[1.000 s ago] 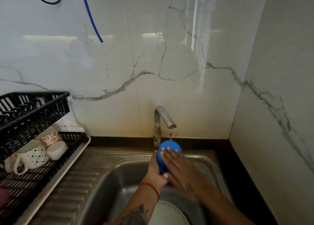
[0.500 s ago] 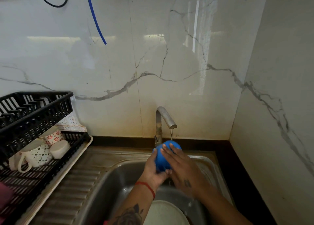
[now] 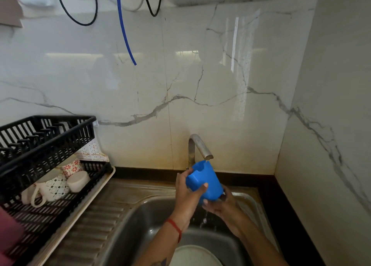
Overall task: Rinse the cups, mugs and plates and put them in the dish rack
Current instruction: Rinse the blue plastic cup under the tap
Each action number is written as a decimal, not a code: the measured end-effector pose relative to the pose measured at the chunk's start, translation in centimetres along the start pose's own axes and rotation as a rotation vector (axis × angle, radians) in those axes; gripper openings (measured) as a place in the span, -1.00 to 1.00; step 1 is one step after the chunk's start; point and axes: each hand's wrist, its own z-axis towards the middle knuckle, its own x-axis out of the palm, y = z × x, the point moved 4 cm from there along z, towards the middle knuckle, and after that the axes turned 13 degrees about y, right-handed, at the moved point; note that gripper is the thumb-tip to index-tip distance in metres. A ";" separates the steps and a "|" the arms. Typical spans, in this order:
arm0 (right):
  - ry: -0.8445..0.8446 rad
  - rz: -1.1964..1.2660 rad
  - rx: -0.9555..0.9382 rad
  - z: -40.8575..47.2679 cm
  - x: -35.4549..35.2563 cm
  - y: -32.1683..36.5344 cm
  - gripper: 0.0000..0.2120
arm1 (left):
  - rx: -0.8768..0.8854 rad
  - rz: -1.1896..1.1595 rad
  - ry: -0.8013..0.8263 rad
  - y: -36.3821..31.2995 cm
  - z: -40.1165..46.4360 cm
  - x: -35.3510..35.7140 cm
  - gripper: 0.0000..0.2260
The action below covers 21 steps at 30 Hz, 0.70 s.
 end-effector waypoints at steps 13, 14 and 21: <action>-0.100 -0.160 -0.024 0.5 1.8 1.5 -0.16 | -0.120 0.061 0.076 -2.8 -1.5 -2.3 -0.82; -0.126 -0.163 -0.022 0.4 1.4 1.7 -0.14 | -0.173 0.025 0.059 -2.4 -1.5 -2.6 -0.77; -0.169 -0.231 -0.070 -1.5 0.6 2.3 -0.37 | -0.433 -0.583 -0.090 1.9 -1.1 -2.4 -0.63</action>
